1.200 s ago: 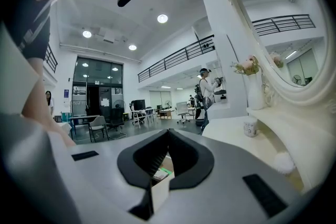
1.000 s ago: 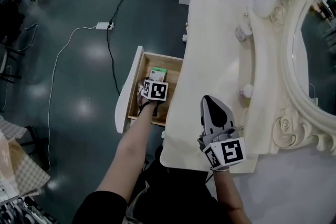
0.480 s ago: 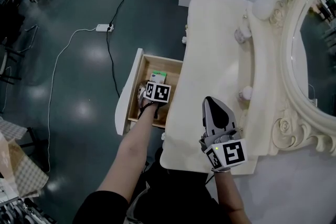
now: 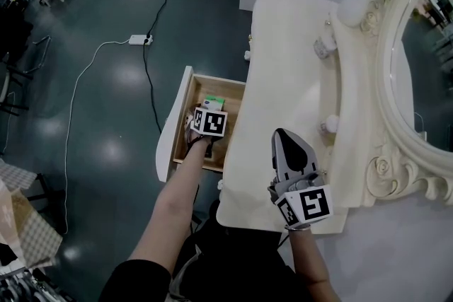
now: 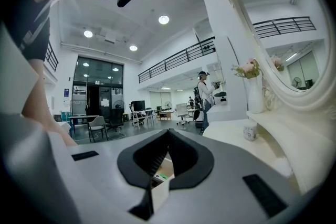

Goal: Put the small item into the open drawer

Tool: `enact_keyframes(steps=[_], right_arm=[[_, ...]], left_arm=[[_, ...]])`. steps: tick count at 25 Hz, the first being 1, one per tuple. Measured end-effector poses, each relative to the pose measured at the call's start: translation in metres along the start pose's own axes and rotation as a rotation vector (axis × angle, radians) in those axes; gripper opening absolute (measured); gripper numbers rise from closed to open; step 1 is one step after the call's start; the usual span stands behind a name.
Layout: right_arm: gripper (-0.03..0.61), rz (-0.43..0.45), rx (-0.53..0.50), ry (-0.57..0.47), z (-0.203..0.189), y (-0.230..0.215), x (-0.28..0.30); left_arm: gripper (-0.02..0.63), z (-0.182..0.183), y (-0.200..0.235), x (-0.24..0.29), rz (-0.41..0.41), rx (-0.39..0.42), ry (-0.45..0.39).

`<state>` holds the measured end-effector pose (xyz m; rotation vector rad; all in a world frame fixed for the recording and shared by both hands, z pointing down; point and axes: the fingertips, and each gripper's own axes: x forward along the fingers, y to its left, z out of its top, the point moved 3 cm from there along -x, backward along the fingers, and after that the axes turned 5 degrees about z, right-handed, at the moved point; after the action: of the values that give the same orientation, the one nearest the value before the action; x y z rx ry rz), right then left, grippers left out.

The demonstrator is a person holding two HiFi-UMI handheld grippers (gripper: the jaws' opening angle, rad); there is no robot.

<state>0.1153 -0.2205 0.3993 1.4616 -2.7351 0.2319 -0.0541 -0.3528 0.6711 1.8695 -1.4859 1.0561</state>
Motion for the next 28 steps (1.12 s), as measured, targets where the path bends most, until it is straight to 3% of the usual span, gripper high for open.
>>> enact_keyframes(steps=[15,28], right_arm=[[-0.003,-0.003,-0.028,-0.055,0.022,0.015,-0.006],[-0.003,-0.009,-0.055,-0.088,0.036,0.032,-0.014]], left_arm=[[0.216,0.081,0.017,-0.120,-0.025,-0.044,-0.395],[0.112,0.098,0.026,-0.222,-0.047,-0.041,-0.630]])
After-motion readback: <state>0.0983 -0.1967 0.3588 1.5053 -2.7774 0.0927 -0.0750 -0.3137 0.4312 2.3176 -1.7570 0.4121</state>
